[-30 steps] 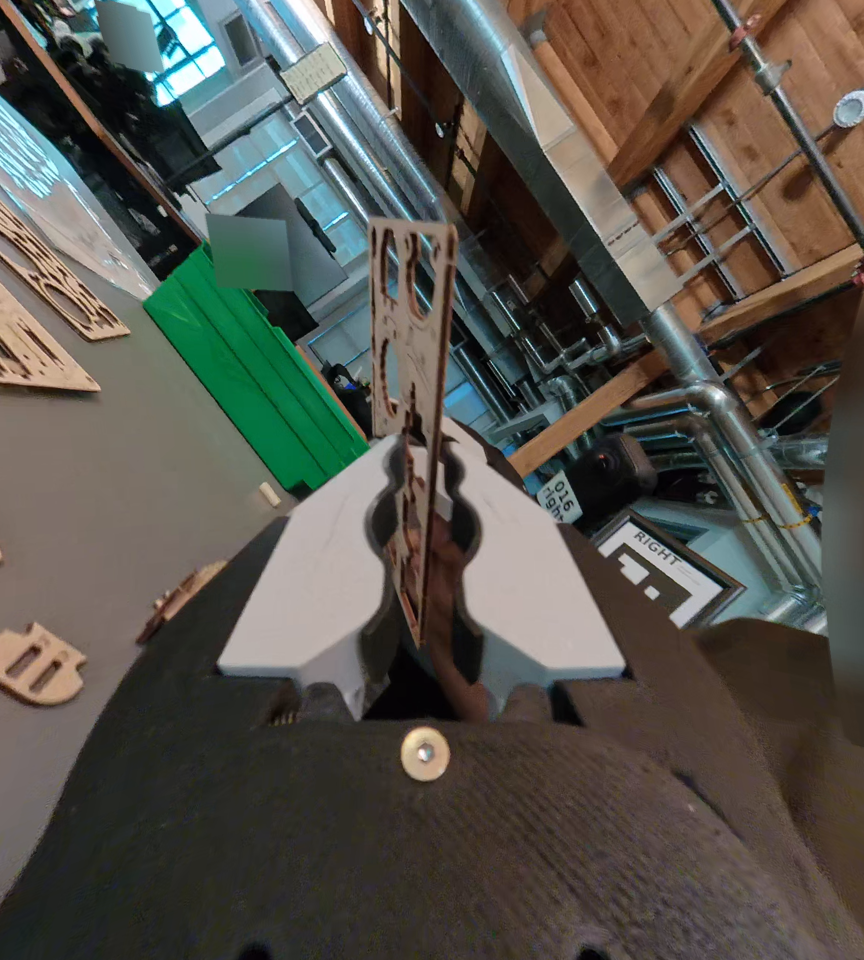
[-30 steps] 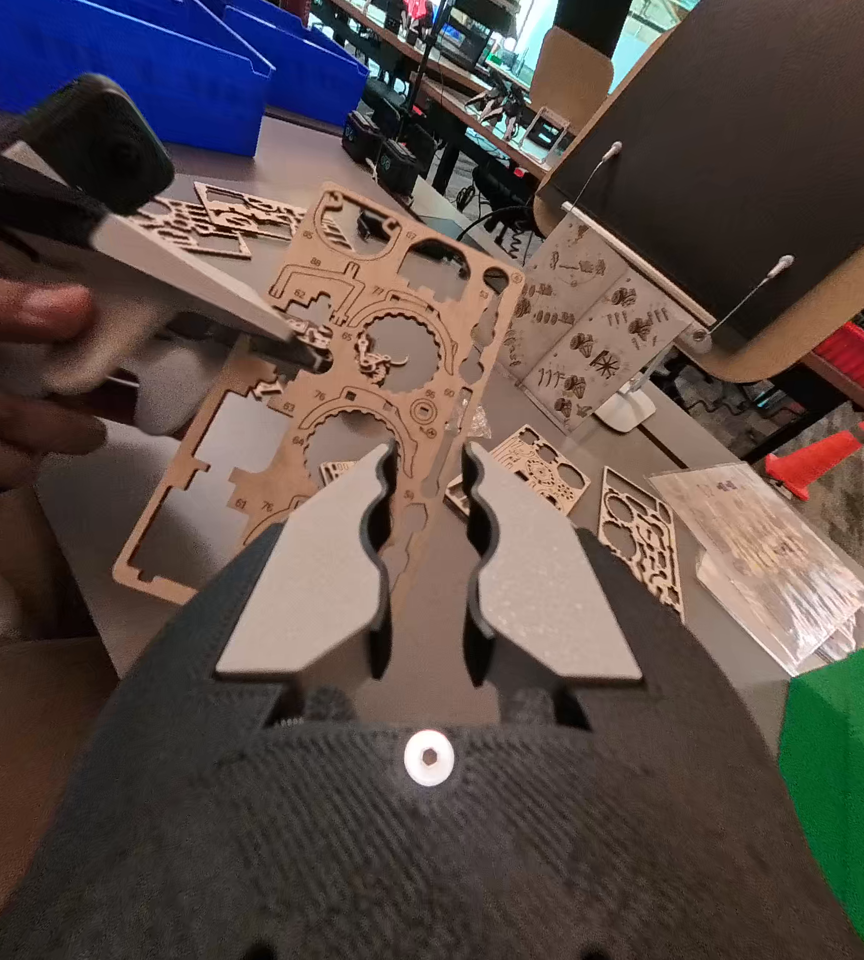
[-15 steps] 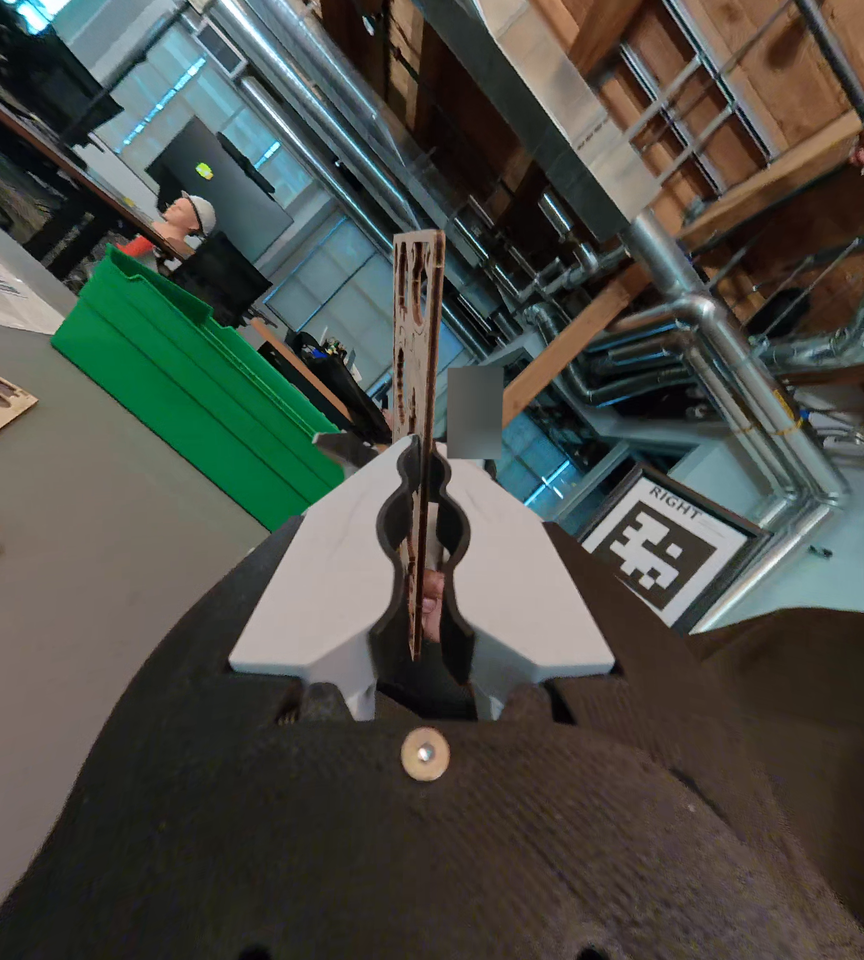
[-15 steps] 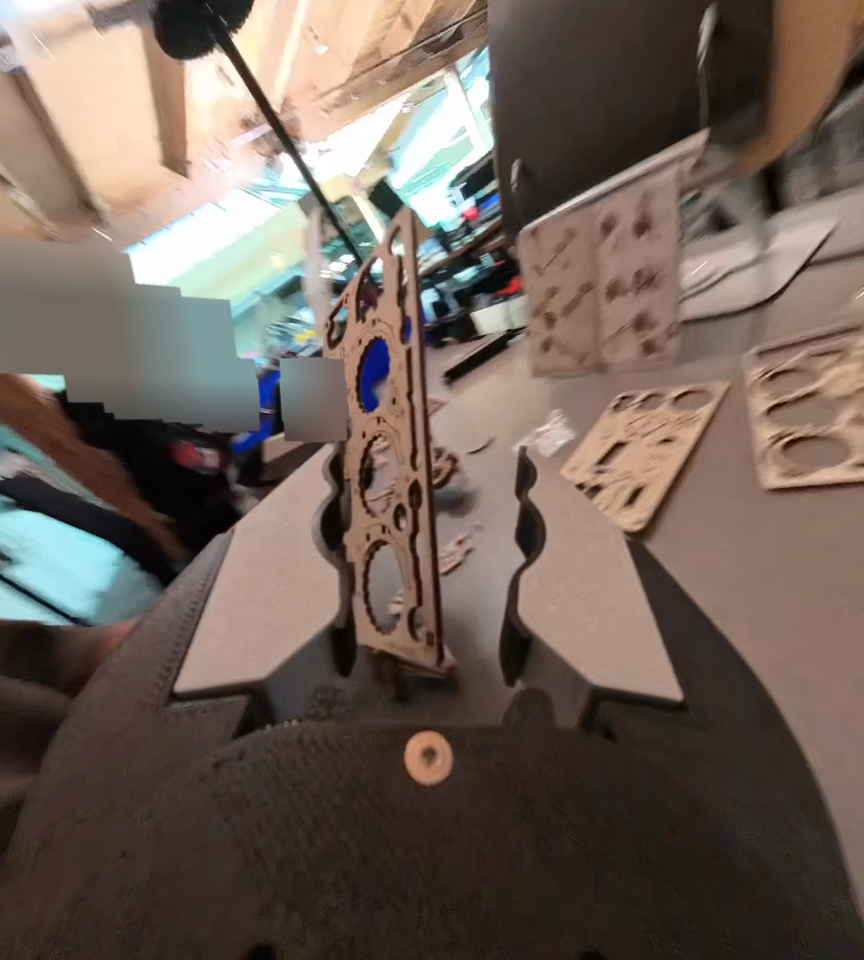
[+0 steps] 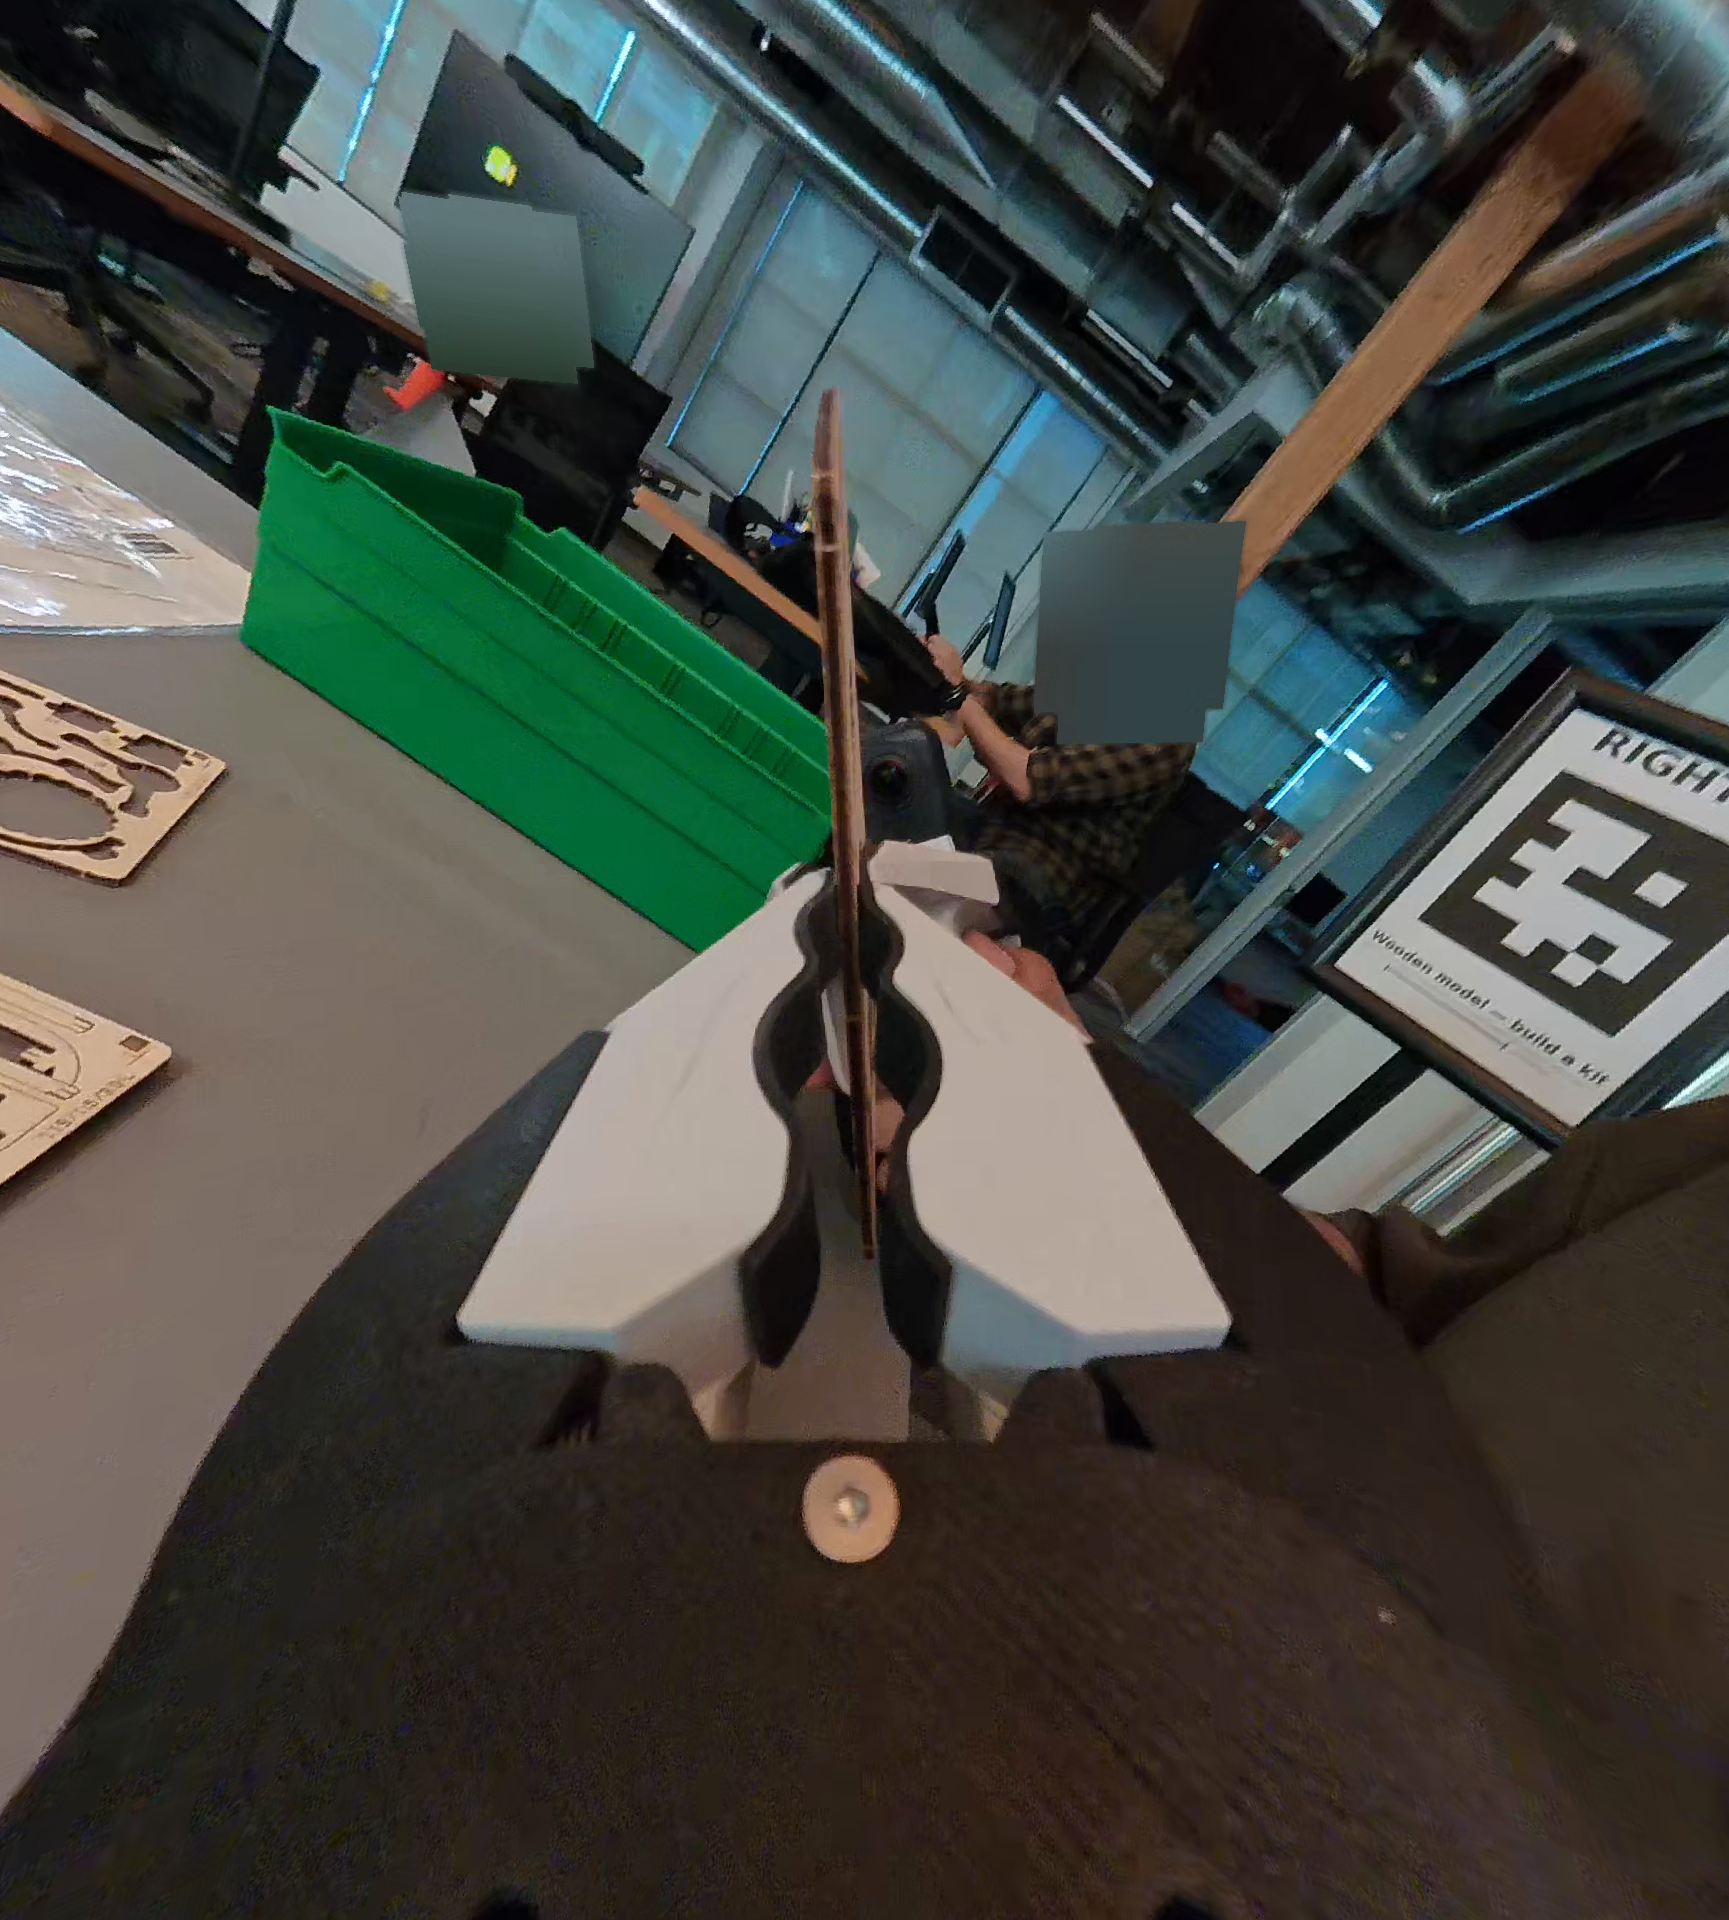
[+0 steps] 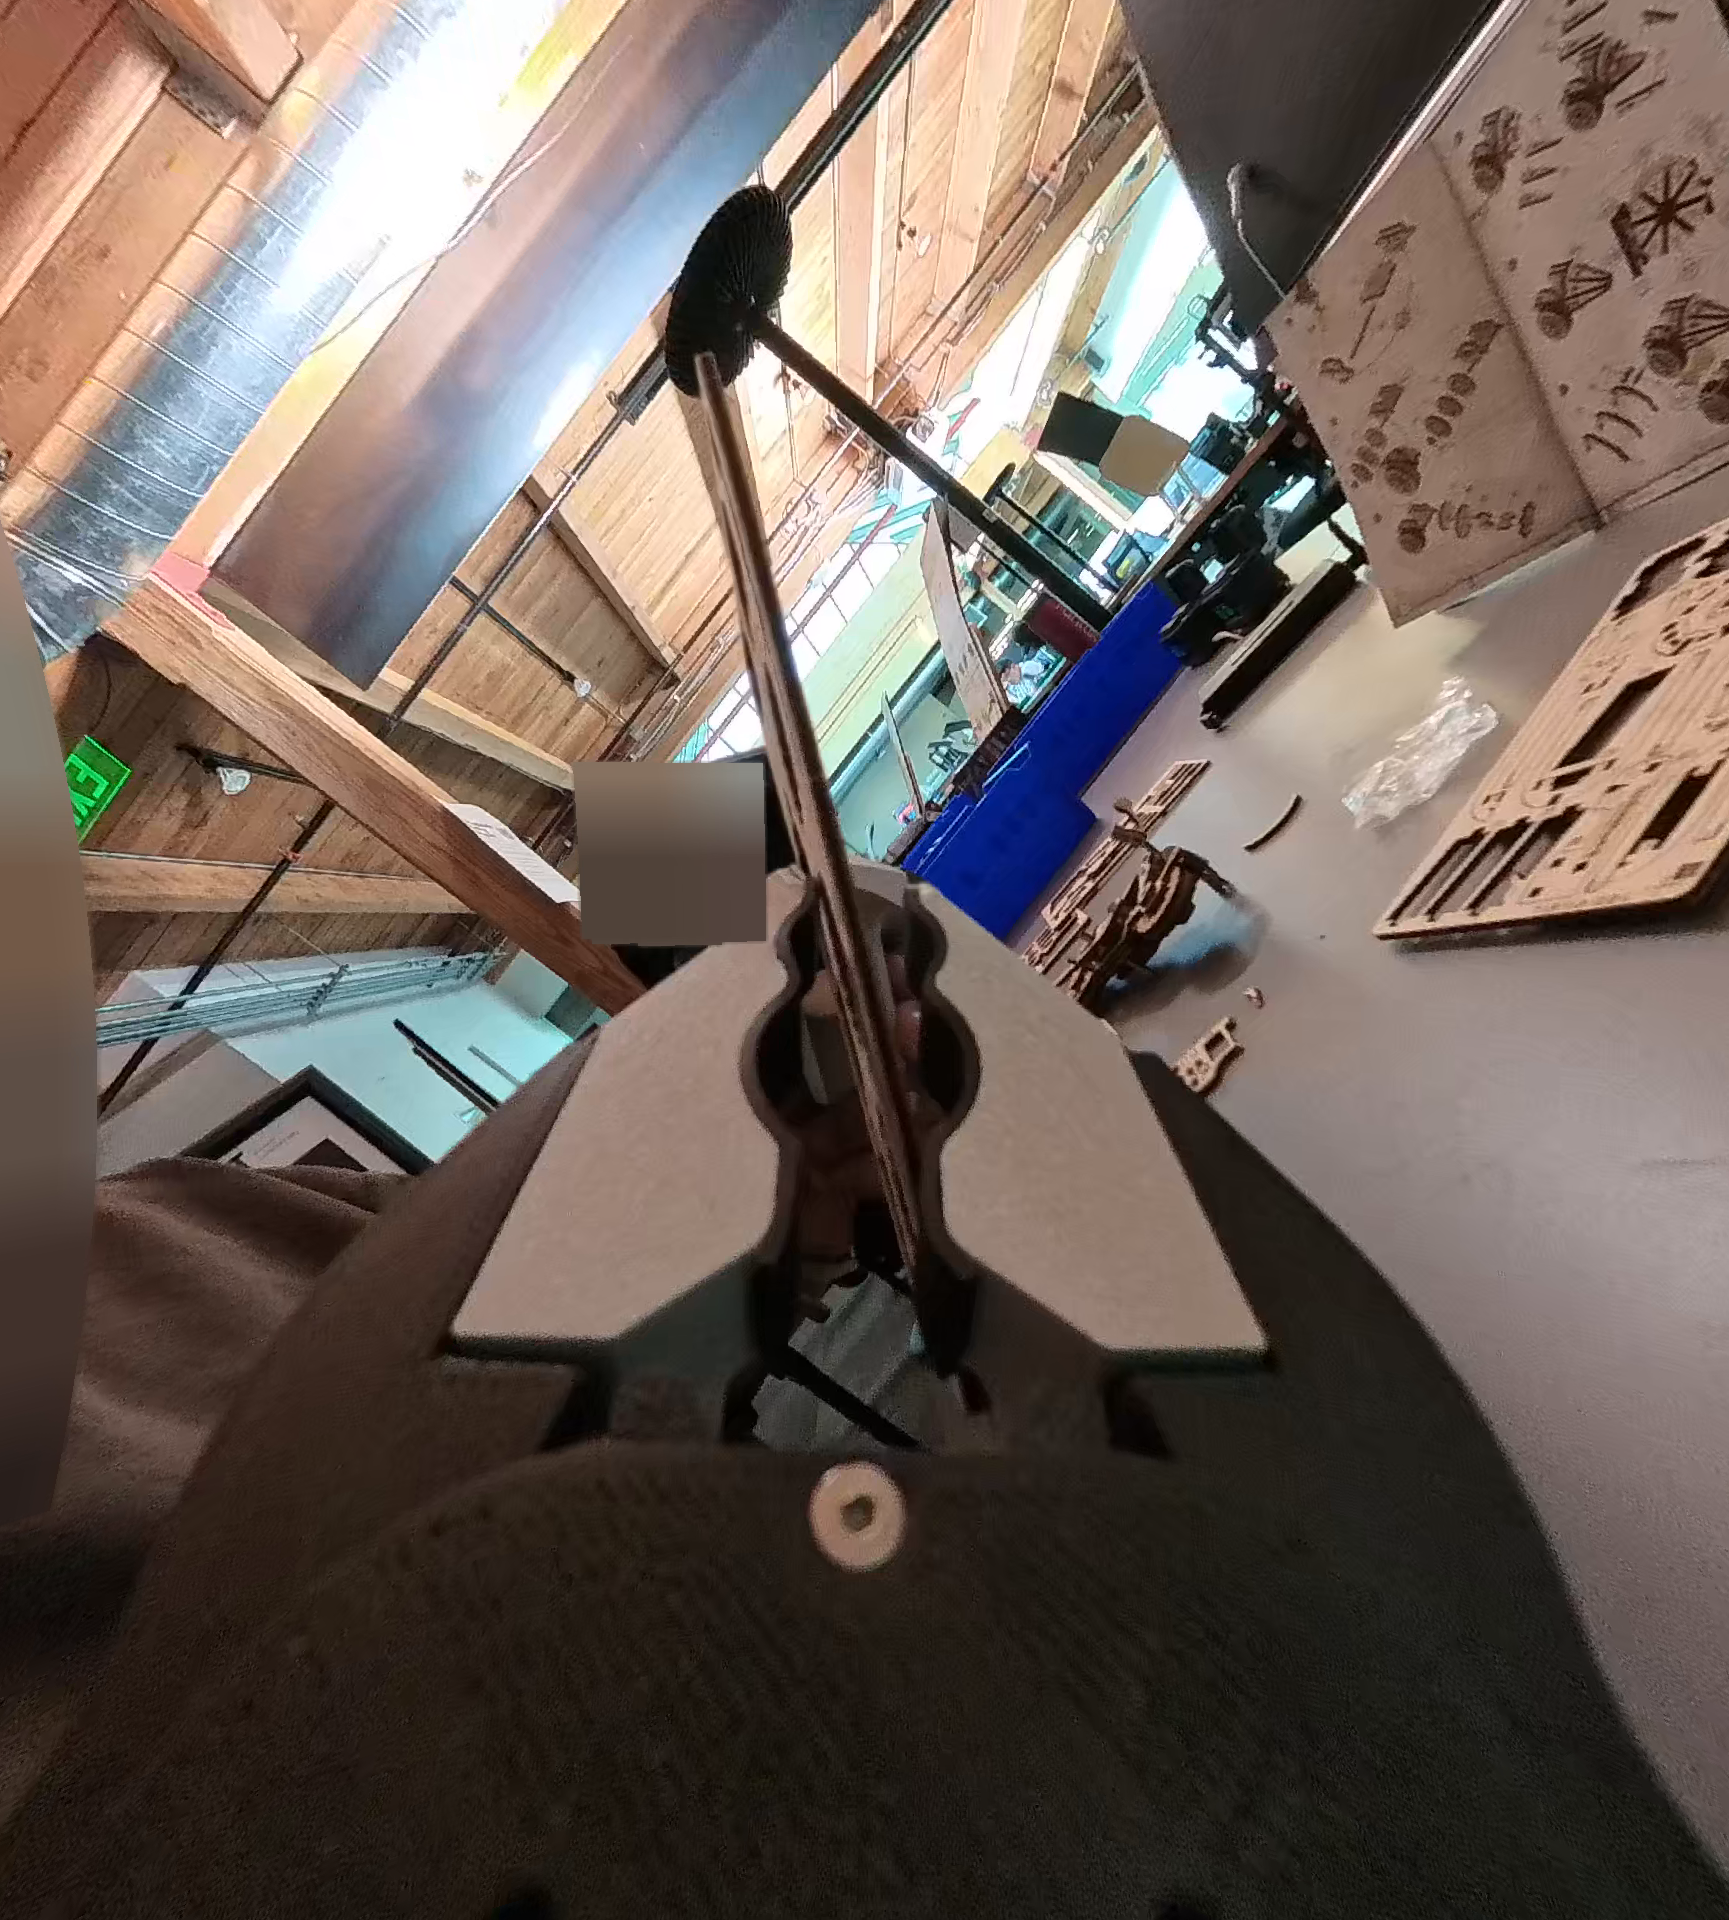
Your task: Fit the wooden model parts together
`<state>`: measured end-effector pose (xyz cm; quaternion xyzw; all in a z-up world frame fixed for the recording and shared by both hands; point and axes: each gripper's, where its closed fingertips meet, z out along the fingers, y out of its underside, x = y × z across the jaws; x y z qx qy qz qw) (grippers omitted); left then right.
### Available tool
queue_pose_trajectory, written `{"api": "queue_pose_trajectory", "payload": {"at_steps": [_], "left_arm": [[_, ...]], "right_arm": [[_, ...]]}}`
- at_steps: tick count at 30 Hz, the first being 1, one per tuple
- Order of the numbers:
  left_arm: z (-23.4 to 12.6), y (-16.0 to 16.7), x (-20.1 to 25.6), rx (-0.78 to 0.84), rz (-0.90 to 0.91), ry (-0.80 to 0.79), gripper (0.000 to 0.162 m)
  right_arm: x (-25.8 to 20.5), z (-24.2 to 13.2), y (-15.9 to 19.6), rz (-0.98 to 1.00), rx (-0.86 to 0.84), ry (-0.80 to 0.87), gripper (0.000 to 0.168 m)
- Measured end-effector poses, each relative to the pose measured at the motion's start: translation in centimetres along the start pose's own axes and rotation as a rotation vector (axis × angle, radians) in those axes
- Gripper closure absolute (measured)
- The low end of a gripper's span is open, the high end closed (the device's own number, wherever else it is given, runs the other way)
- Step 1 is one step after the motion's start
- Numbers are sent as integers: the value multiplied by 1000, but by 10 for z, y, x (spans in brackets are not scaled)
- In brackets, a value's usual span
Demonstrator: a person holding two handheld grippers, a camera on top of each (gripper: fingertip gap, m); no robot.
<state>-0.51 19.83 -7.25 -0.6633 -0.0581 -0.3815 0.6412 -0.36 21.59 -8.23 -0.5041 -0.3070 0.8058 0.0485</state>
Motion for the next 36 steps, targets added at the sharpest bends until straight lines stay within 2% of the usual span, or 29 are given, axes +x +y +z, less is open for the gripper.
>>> {"api": "queue_pose_trajectory", "payload": {"at_steps": [3, 9, 13, 20, 25, 32, 36], "left_arm": [[1, 3, 1, -13, 13, -20, 162], [3, 11, 3, -43, 30, -40, 162], [1, 11, -2, -2, -2, -82, 162], [-2, 5, -1, 16, 22, -107, 162], [-4, 5, -2, 18, 10, -114, 162], [-2, 4, 6, -4, 168, -172, 161], [2, 6, 13, -27, 241, -184, 160]], "right_arm": [[-2, -2, 0, -3, 9, -3, 159], [-3, -4, -5, -9, 44, -8, 155], [-5, -3, -2, -34, 27, 7, 163], [-6, -3, -1, -53, 9, 21, 158], [-7, 0, 1, -78, -4, 31, 161], [-5, 0, 0, -116, 3, 62, 157], [4, -2, -1, -226, -15, 178, 157]]}}
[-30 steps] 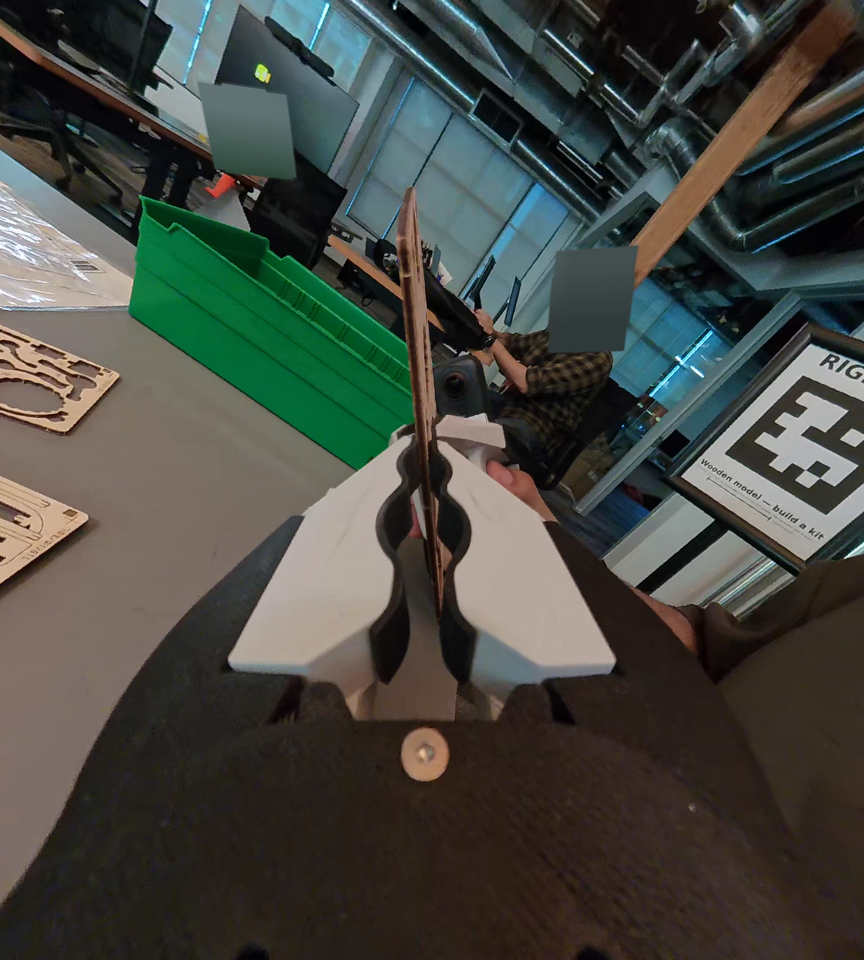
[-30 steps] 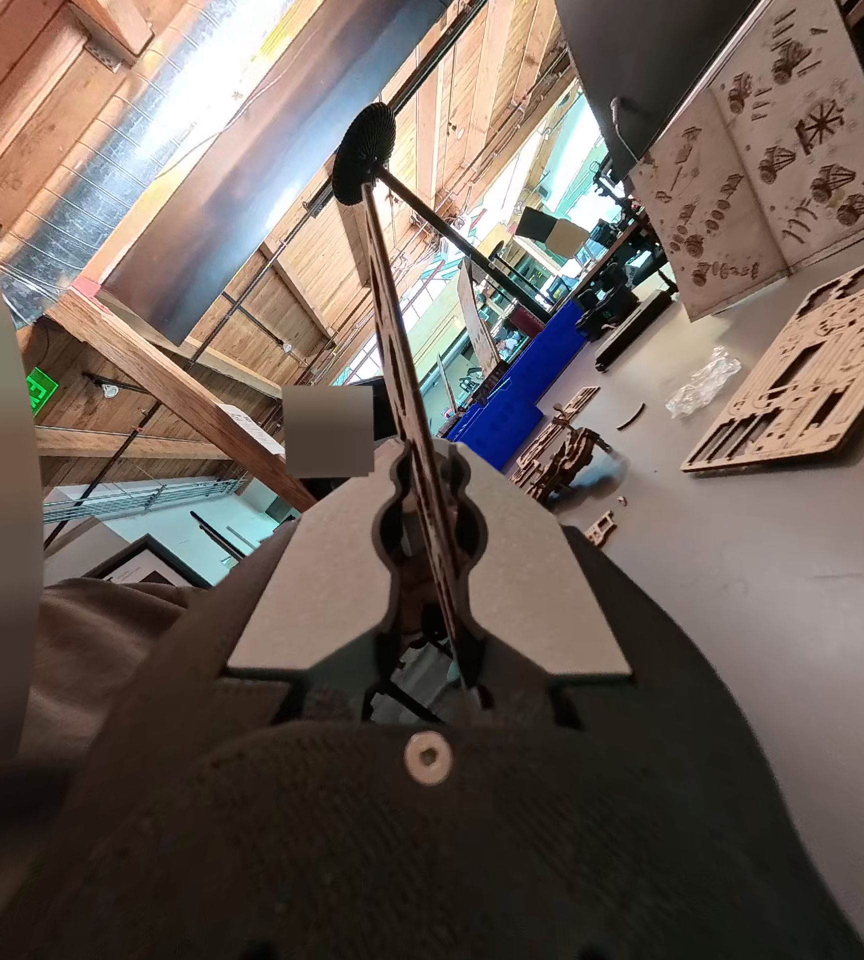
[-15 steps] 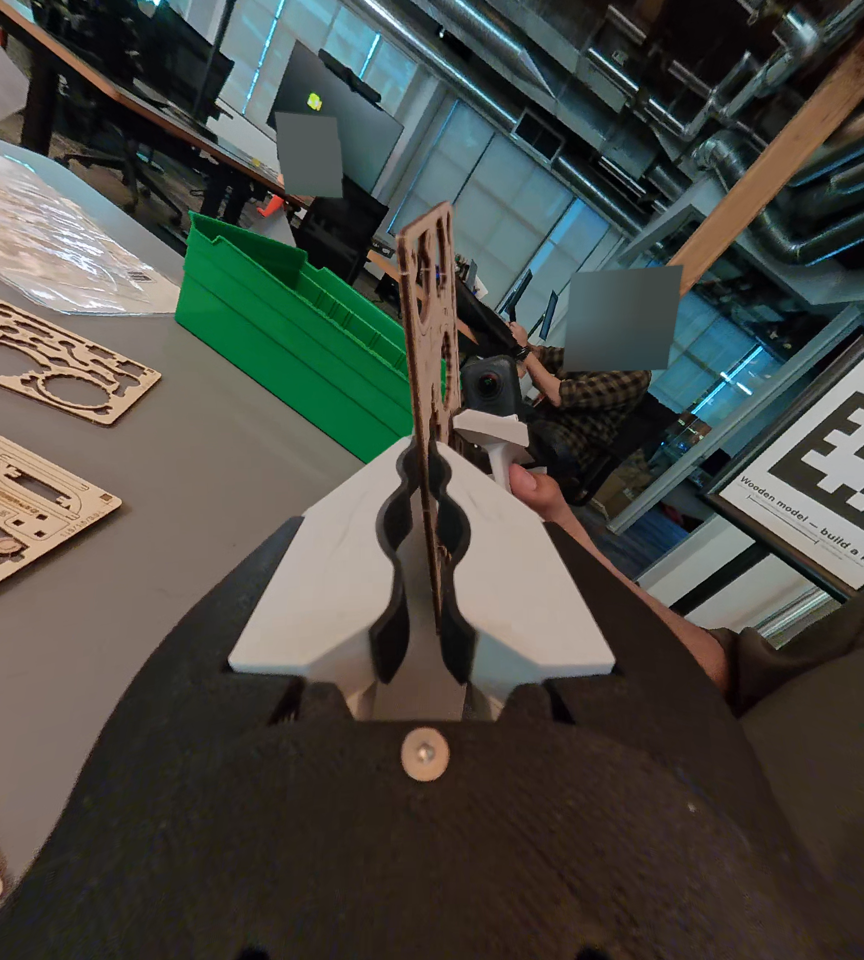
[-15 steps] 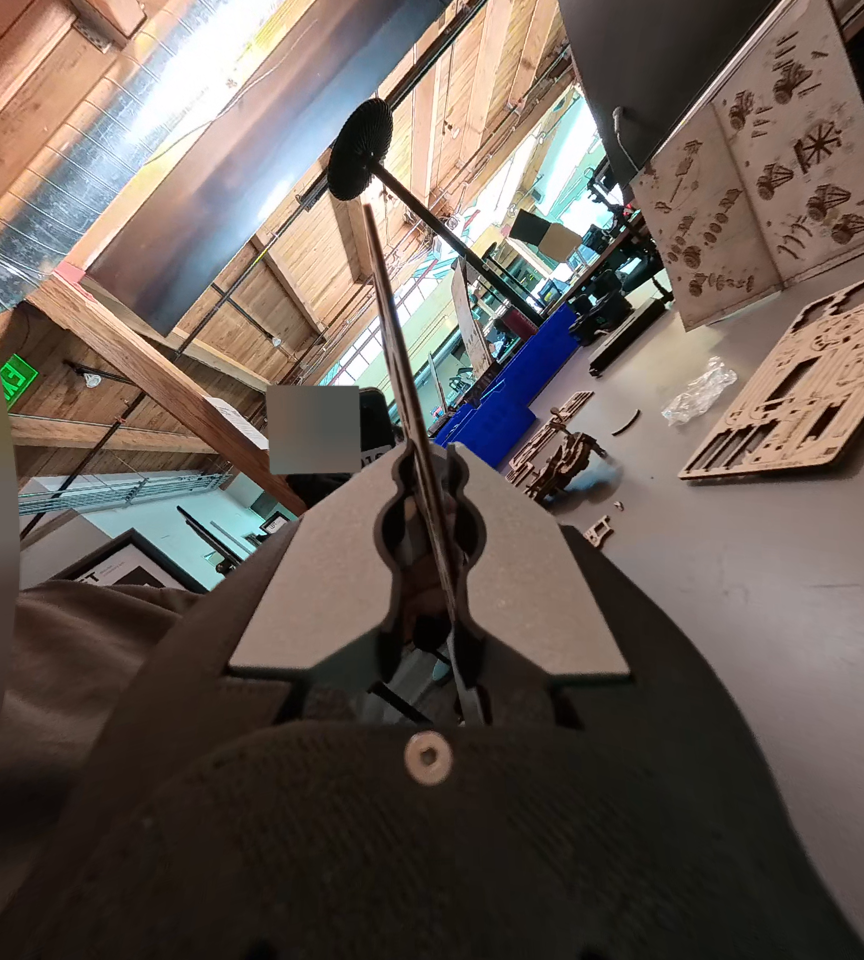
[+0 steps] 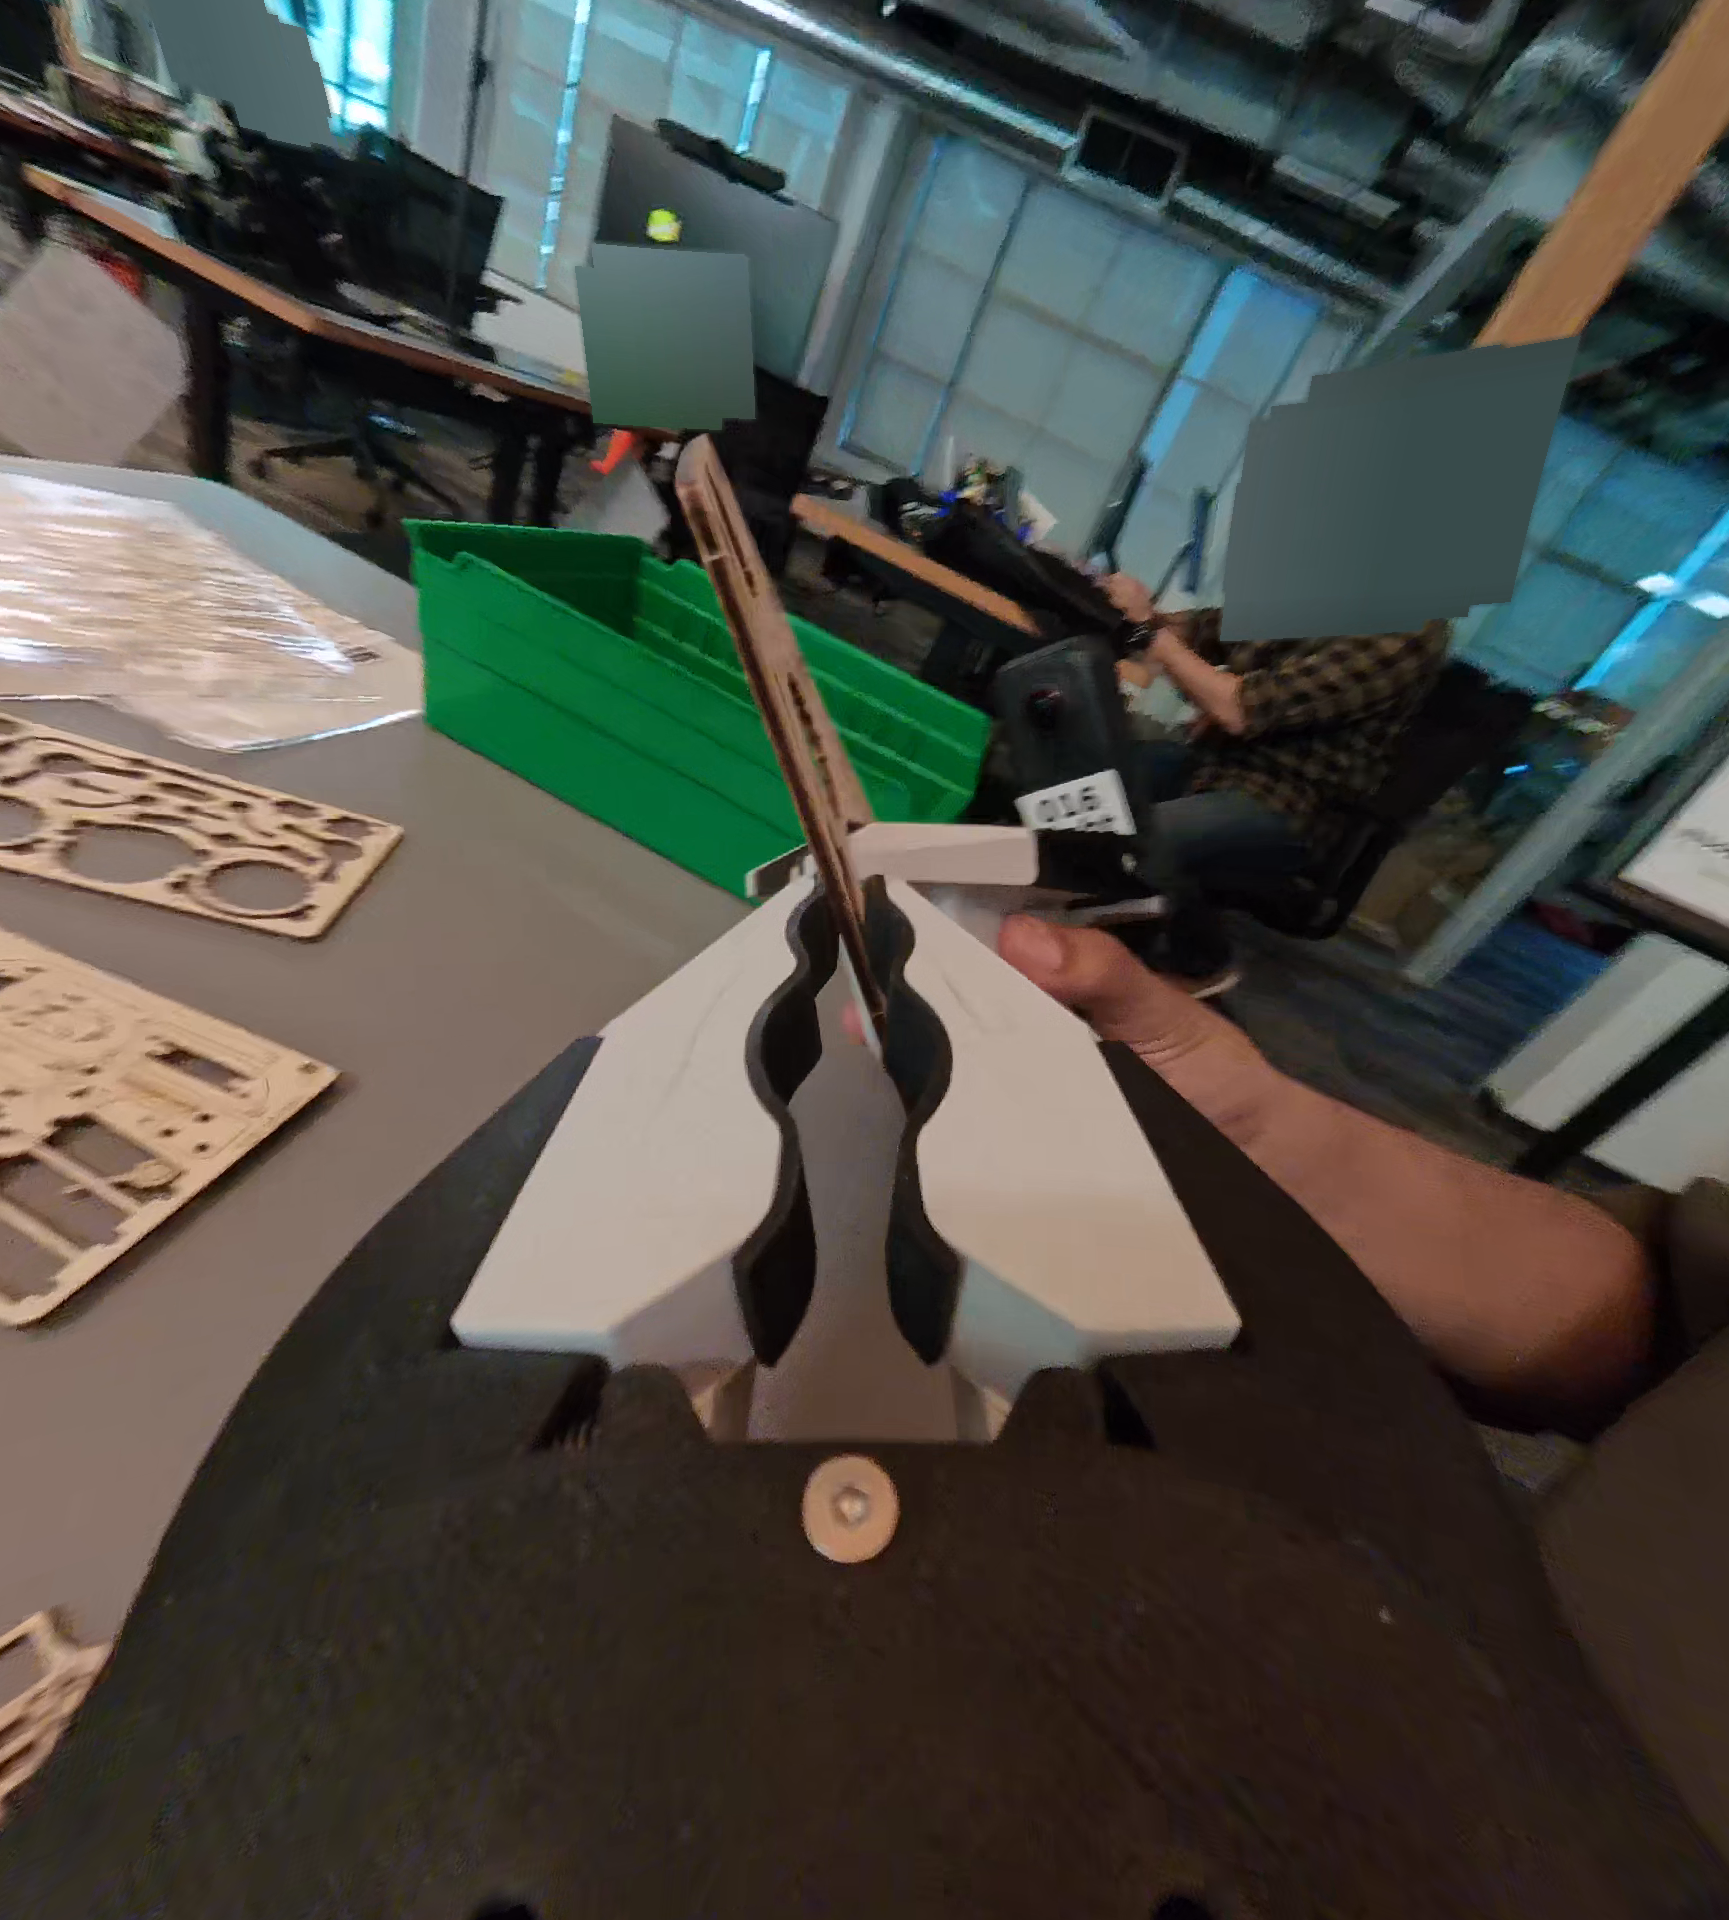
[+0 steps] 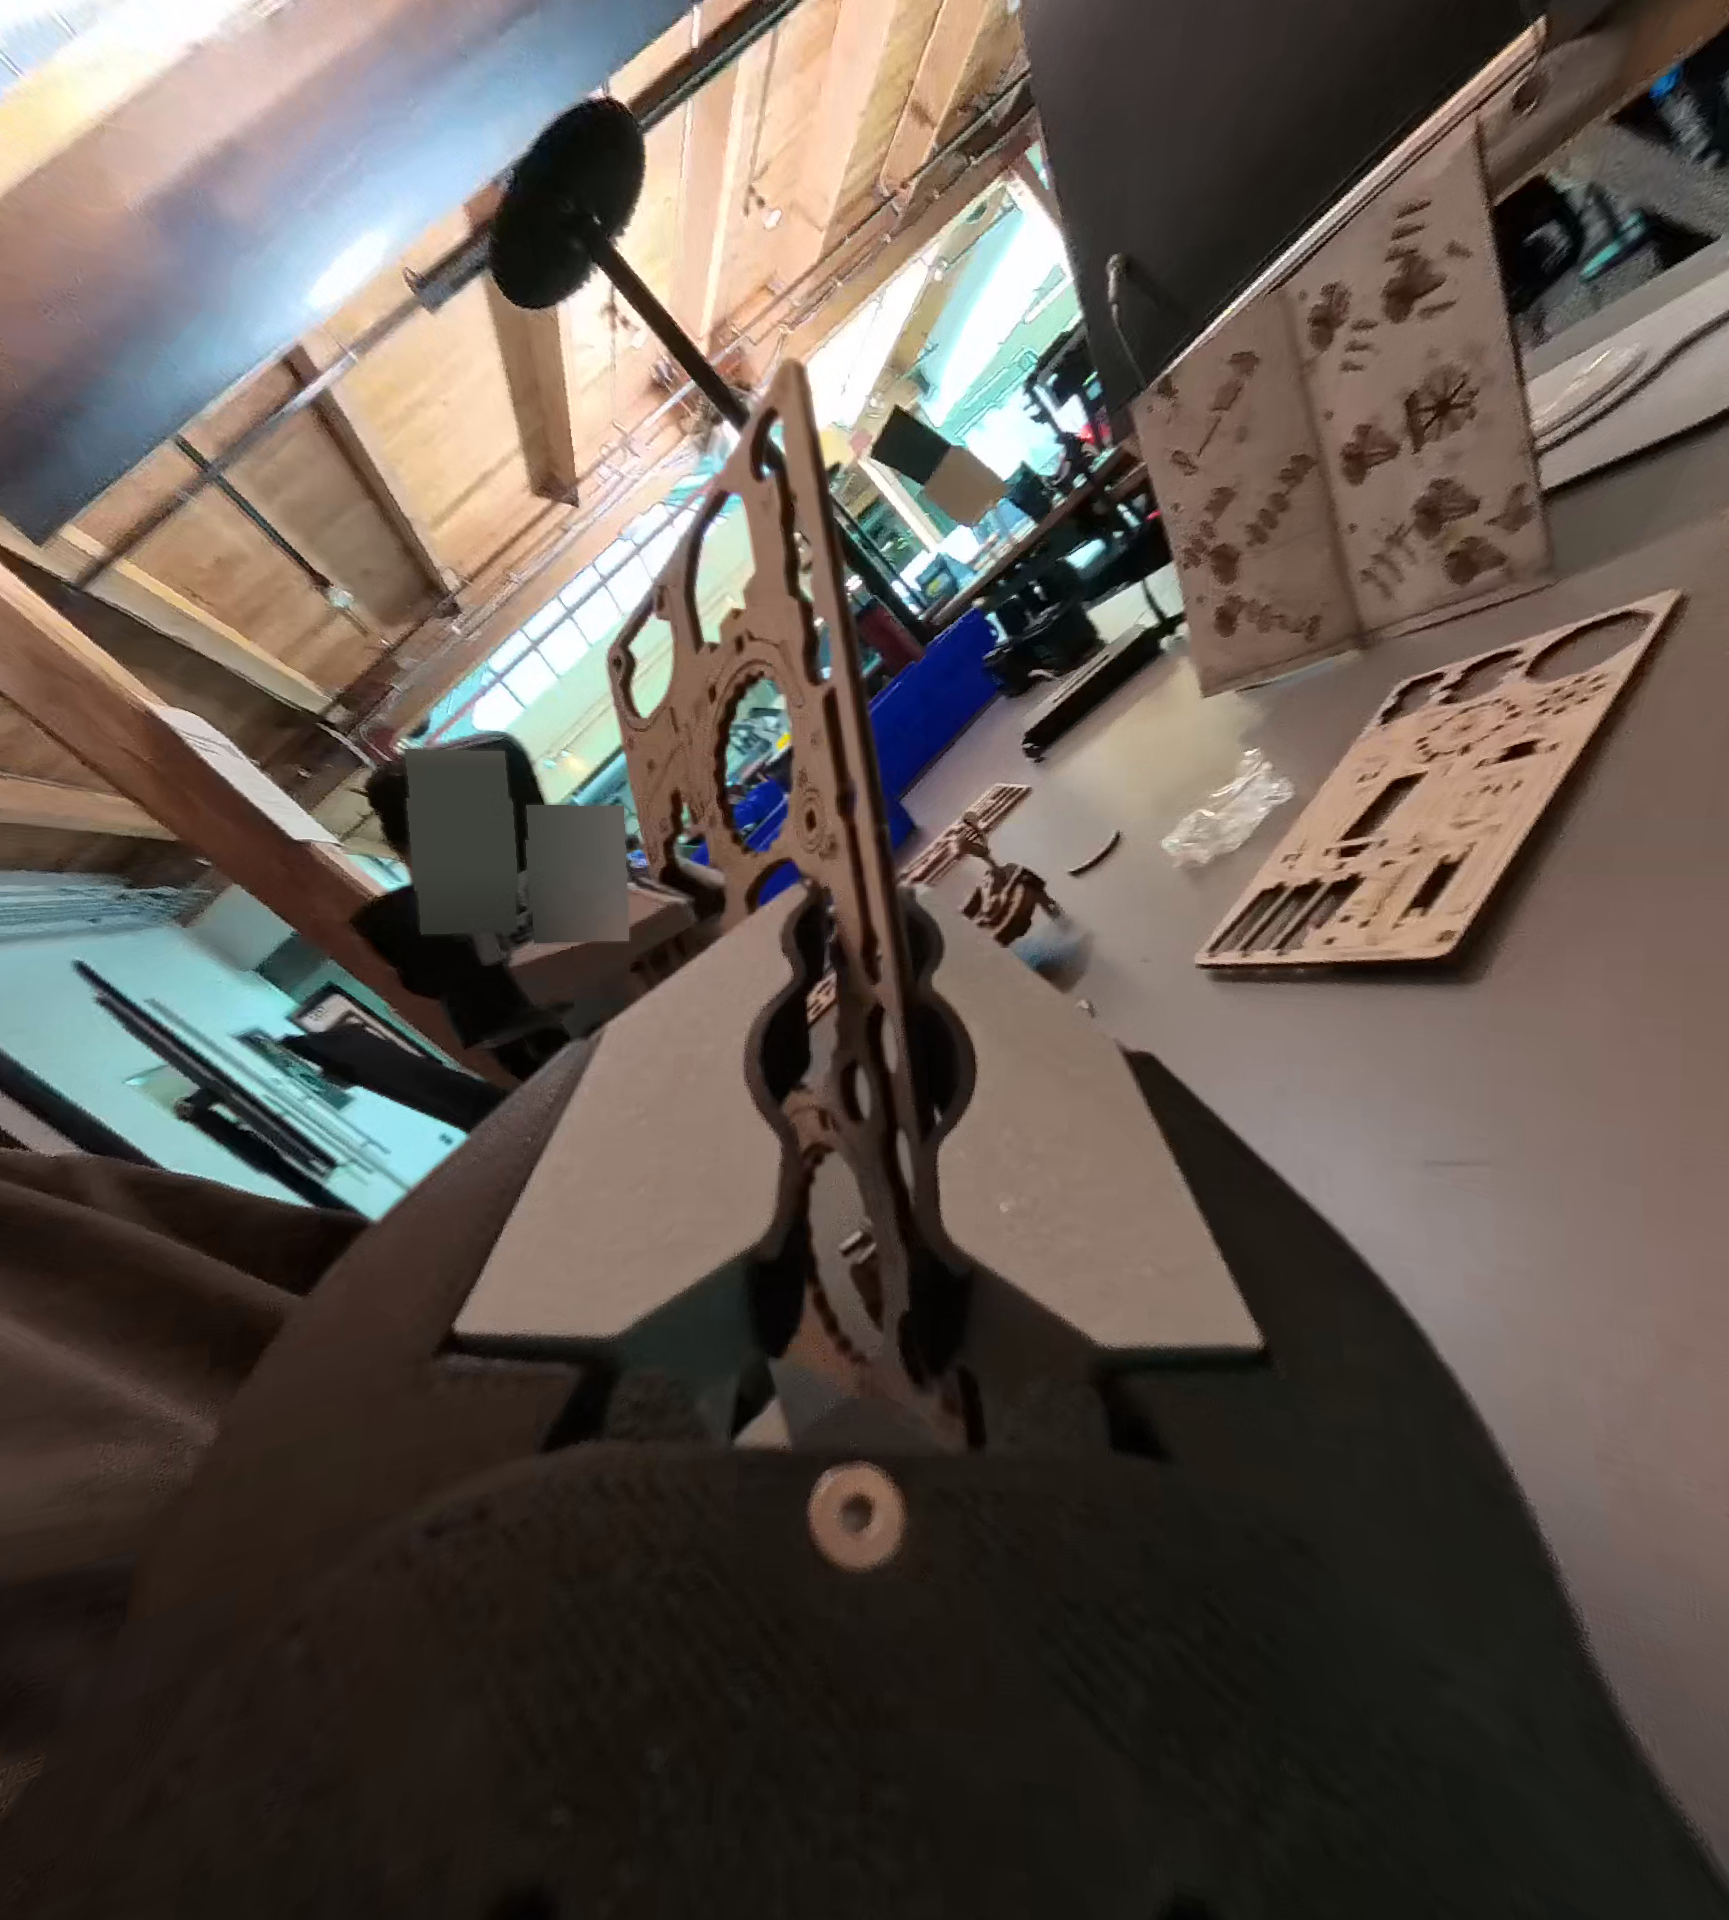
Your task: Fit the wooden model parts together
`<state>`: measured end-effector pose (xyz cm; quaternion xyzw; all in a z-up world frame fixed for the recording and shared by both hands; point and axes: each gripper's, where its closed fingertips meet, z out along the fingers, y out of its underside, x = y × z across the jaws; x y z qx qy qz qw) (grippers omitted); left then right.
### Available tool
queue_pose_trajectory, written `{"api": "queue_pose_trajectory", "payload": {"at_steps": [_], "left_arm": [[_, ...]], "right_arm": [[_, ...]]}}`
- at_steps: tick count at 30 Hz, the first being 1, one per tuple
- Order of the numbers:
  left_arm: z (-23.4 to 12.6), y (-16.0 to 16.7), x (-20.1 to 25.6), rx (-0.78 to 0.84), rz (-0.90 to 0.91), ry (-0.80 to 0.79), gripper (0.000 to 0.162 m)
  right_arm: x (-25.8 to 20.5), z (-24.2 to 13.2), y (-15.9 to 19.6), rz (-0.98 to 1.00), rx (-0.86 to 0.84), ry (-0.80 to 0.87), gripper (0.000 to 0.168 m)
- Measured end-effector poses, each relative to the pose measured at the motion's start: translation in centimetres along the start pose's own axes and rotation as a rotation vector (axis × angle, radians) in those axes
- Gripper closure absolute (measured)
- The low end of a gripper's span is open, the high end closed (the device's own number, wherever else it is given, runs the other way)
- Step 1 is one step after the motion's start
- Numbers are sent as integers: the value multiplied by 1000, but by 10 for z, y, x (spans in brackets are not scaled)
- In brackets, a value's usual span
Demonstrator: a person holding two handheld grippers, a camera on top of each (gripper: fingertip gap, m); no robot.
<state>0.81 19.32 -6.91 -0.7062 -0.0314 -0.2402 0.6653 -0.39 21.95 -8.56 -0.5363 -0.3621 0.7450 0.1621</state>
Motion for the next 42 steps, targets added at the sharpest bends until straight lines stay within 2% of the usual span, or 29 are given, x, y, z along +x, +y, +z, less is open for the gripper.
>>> {"api": "queue_pose_trajectory", "payload": {"at_steps": [5, 10, 14, 20, 22, 25, 31, 34, 36, 42], "left_arm": [[1, -9, -7, 6, -89, -1, 162], [-4, -9, -15, 43, -200, 29, 162], [-10, -15, -20, 89, -302, 67, 162], [-19, -28, -22, 169, -501, 168, 162], [-21, -33, -19, 188, -548, 206, 162], [-24, -40, -12, 206, -564, 257, 162], [-28, -51, 11, 222, -545, 363, 162], [-27, -51, 21, 212, -543, 399, 162], [-25, -50, 26, 206, -553, 412, 162], [-20, -45, 36, 187, -588, 448, 162]], "right_arm": [[-12, 1, -9, -42, 34, -19, 159], [-20, -2, -16, 20, 71, -96, 137], [-20, -10, -24, 38, 89, -148, 131], [-29, -19, -28, -37, 78, -241, 145], [-30, -21, -30, -70, 82, -250, 156], [-21, -22, -29, -112, 70, -182, 165], [-28, -18, -25, -162, 69, -194, 159], [-42, -12, -18, -267, 48, -207, 146], [-55, -10, -14, -343, 49, -235, 144], [-76, -14, -21, -382, 149, -297, 141]]}}
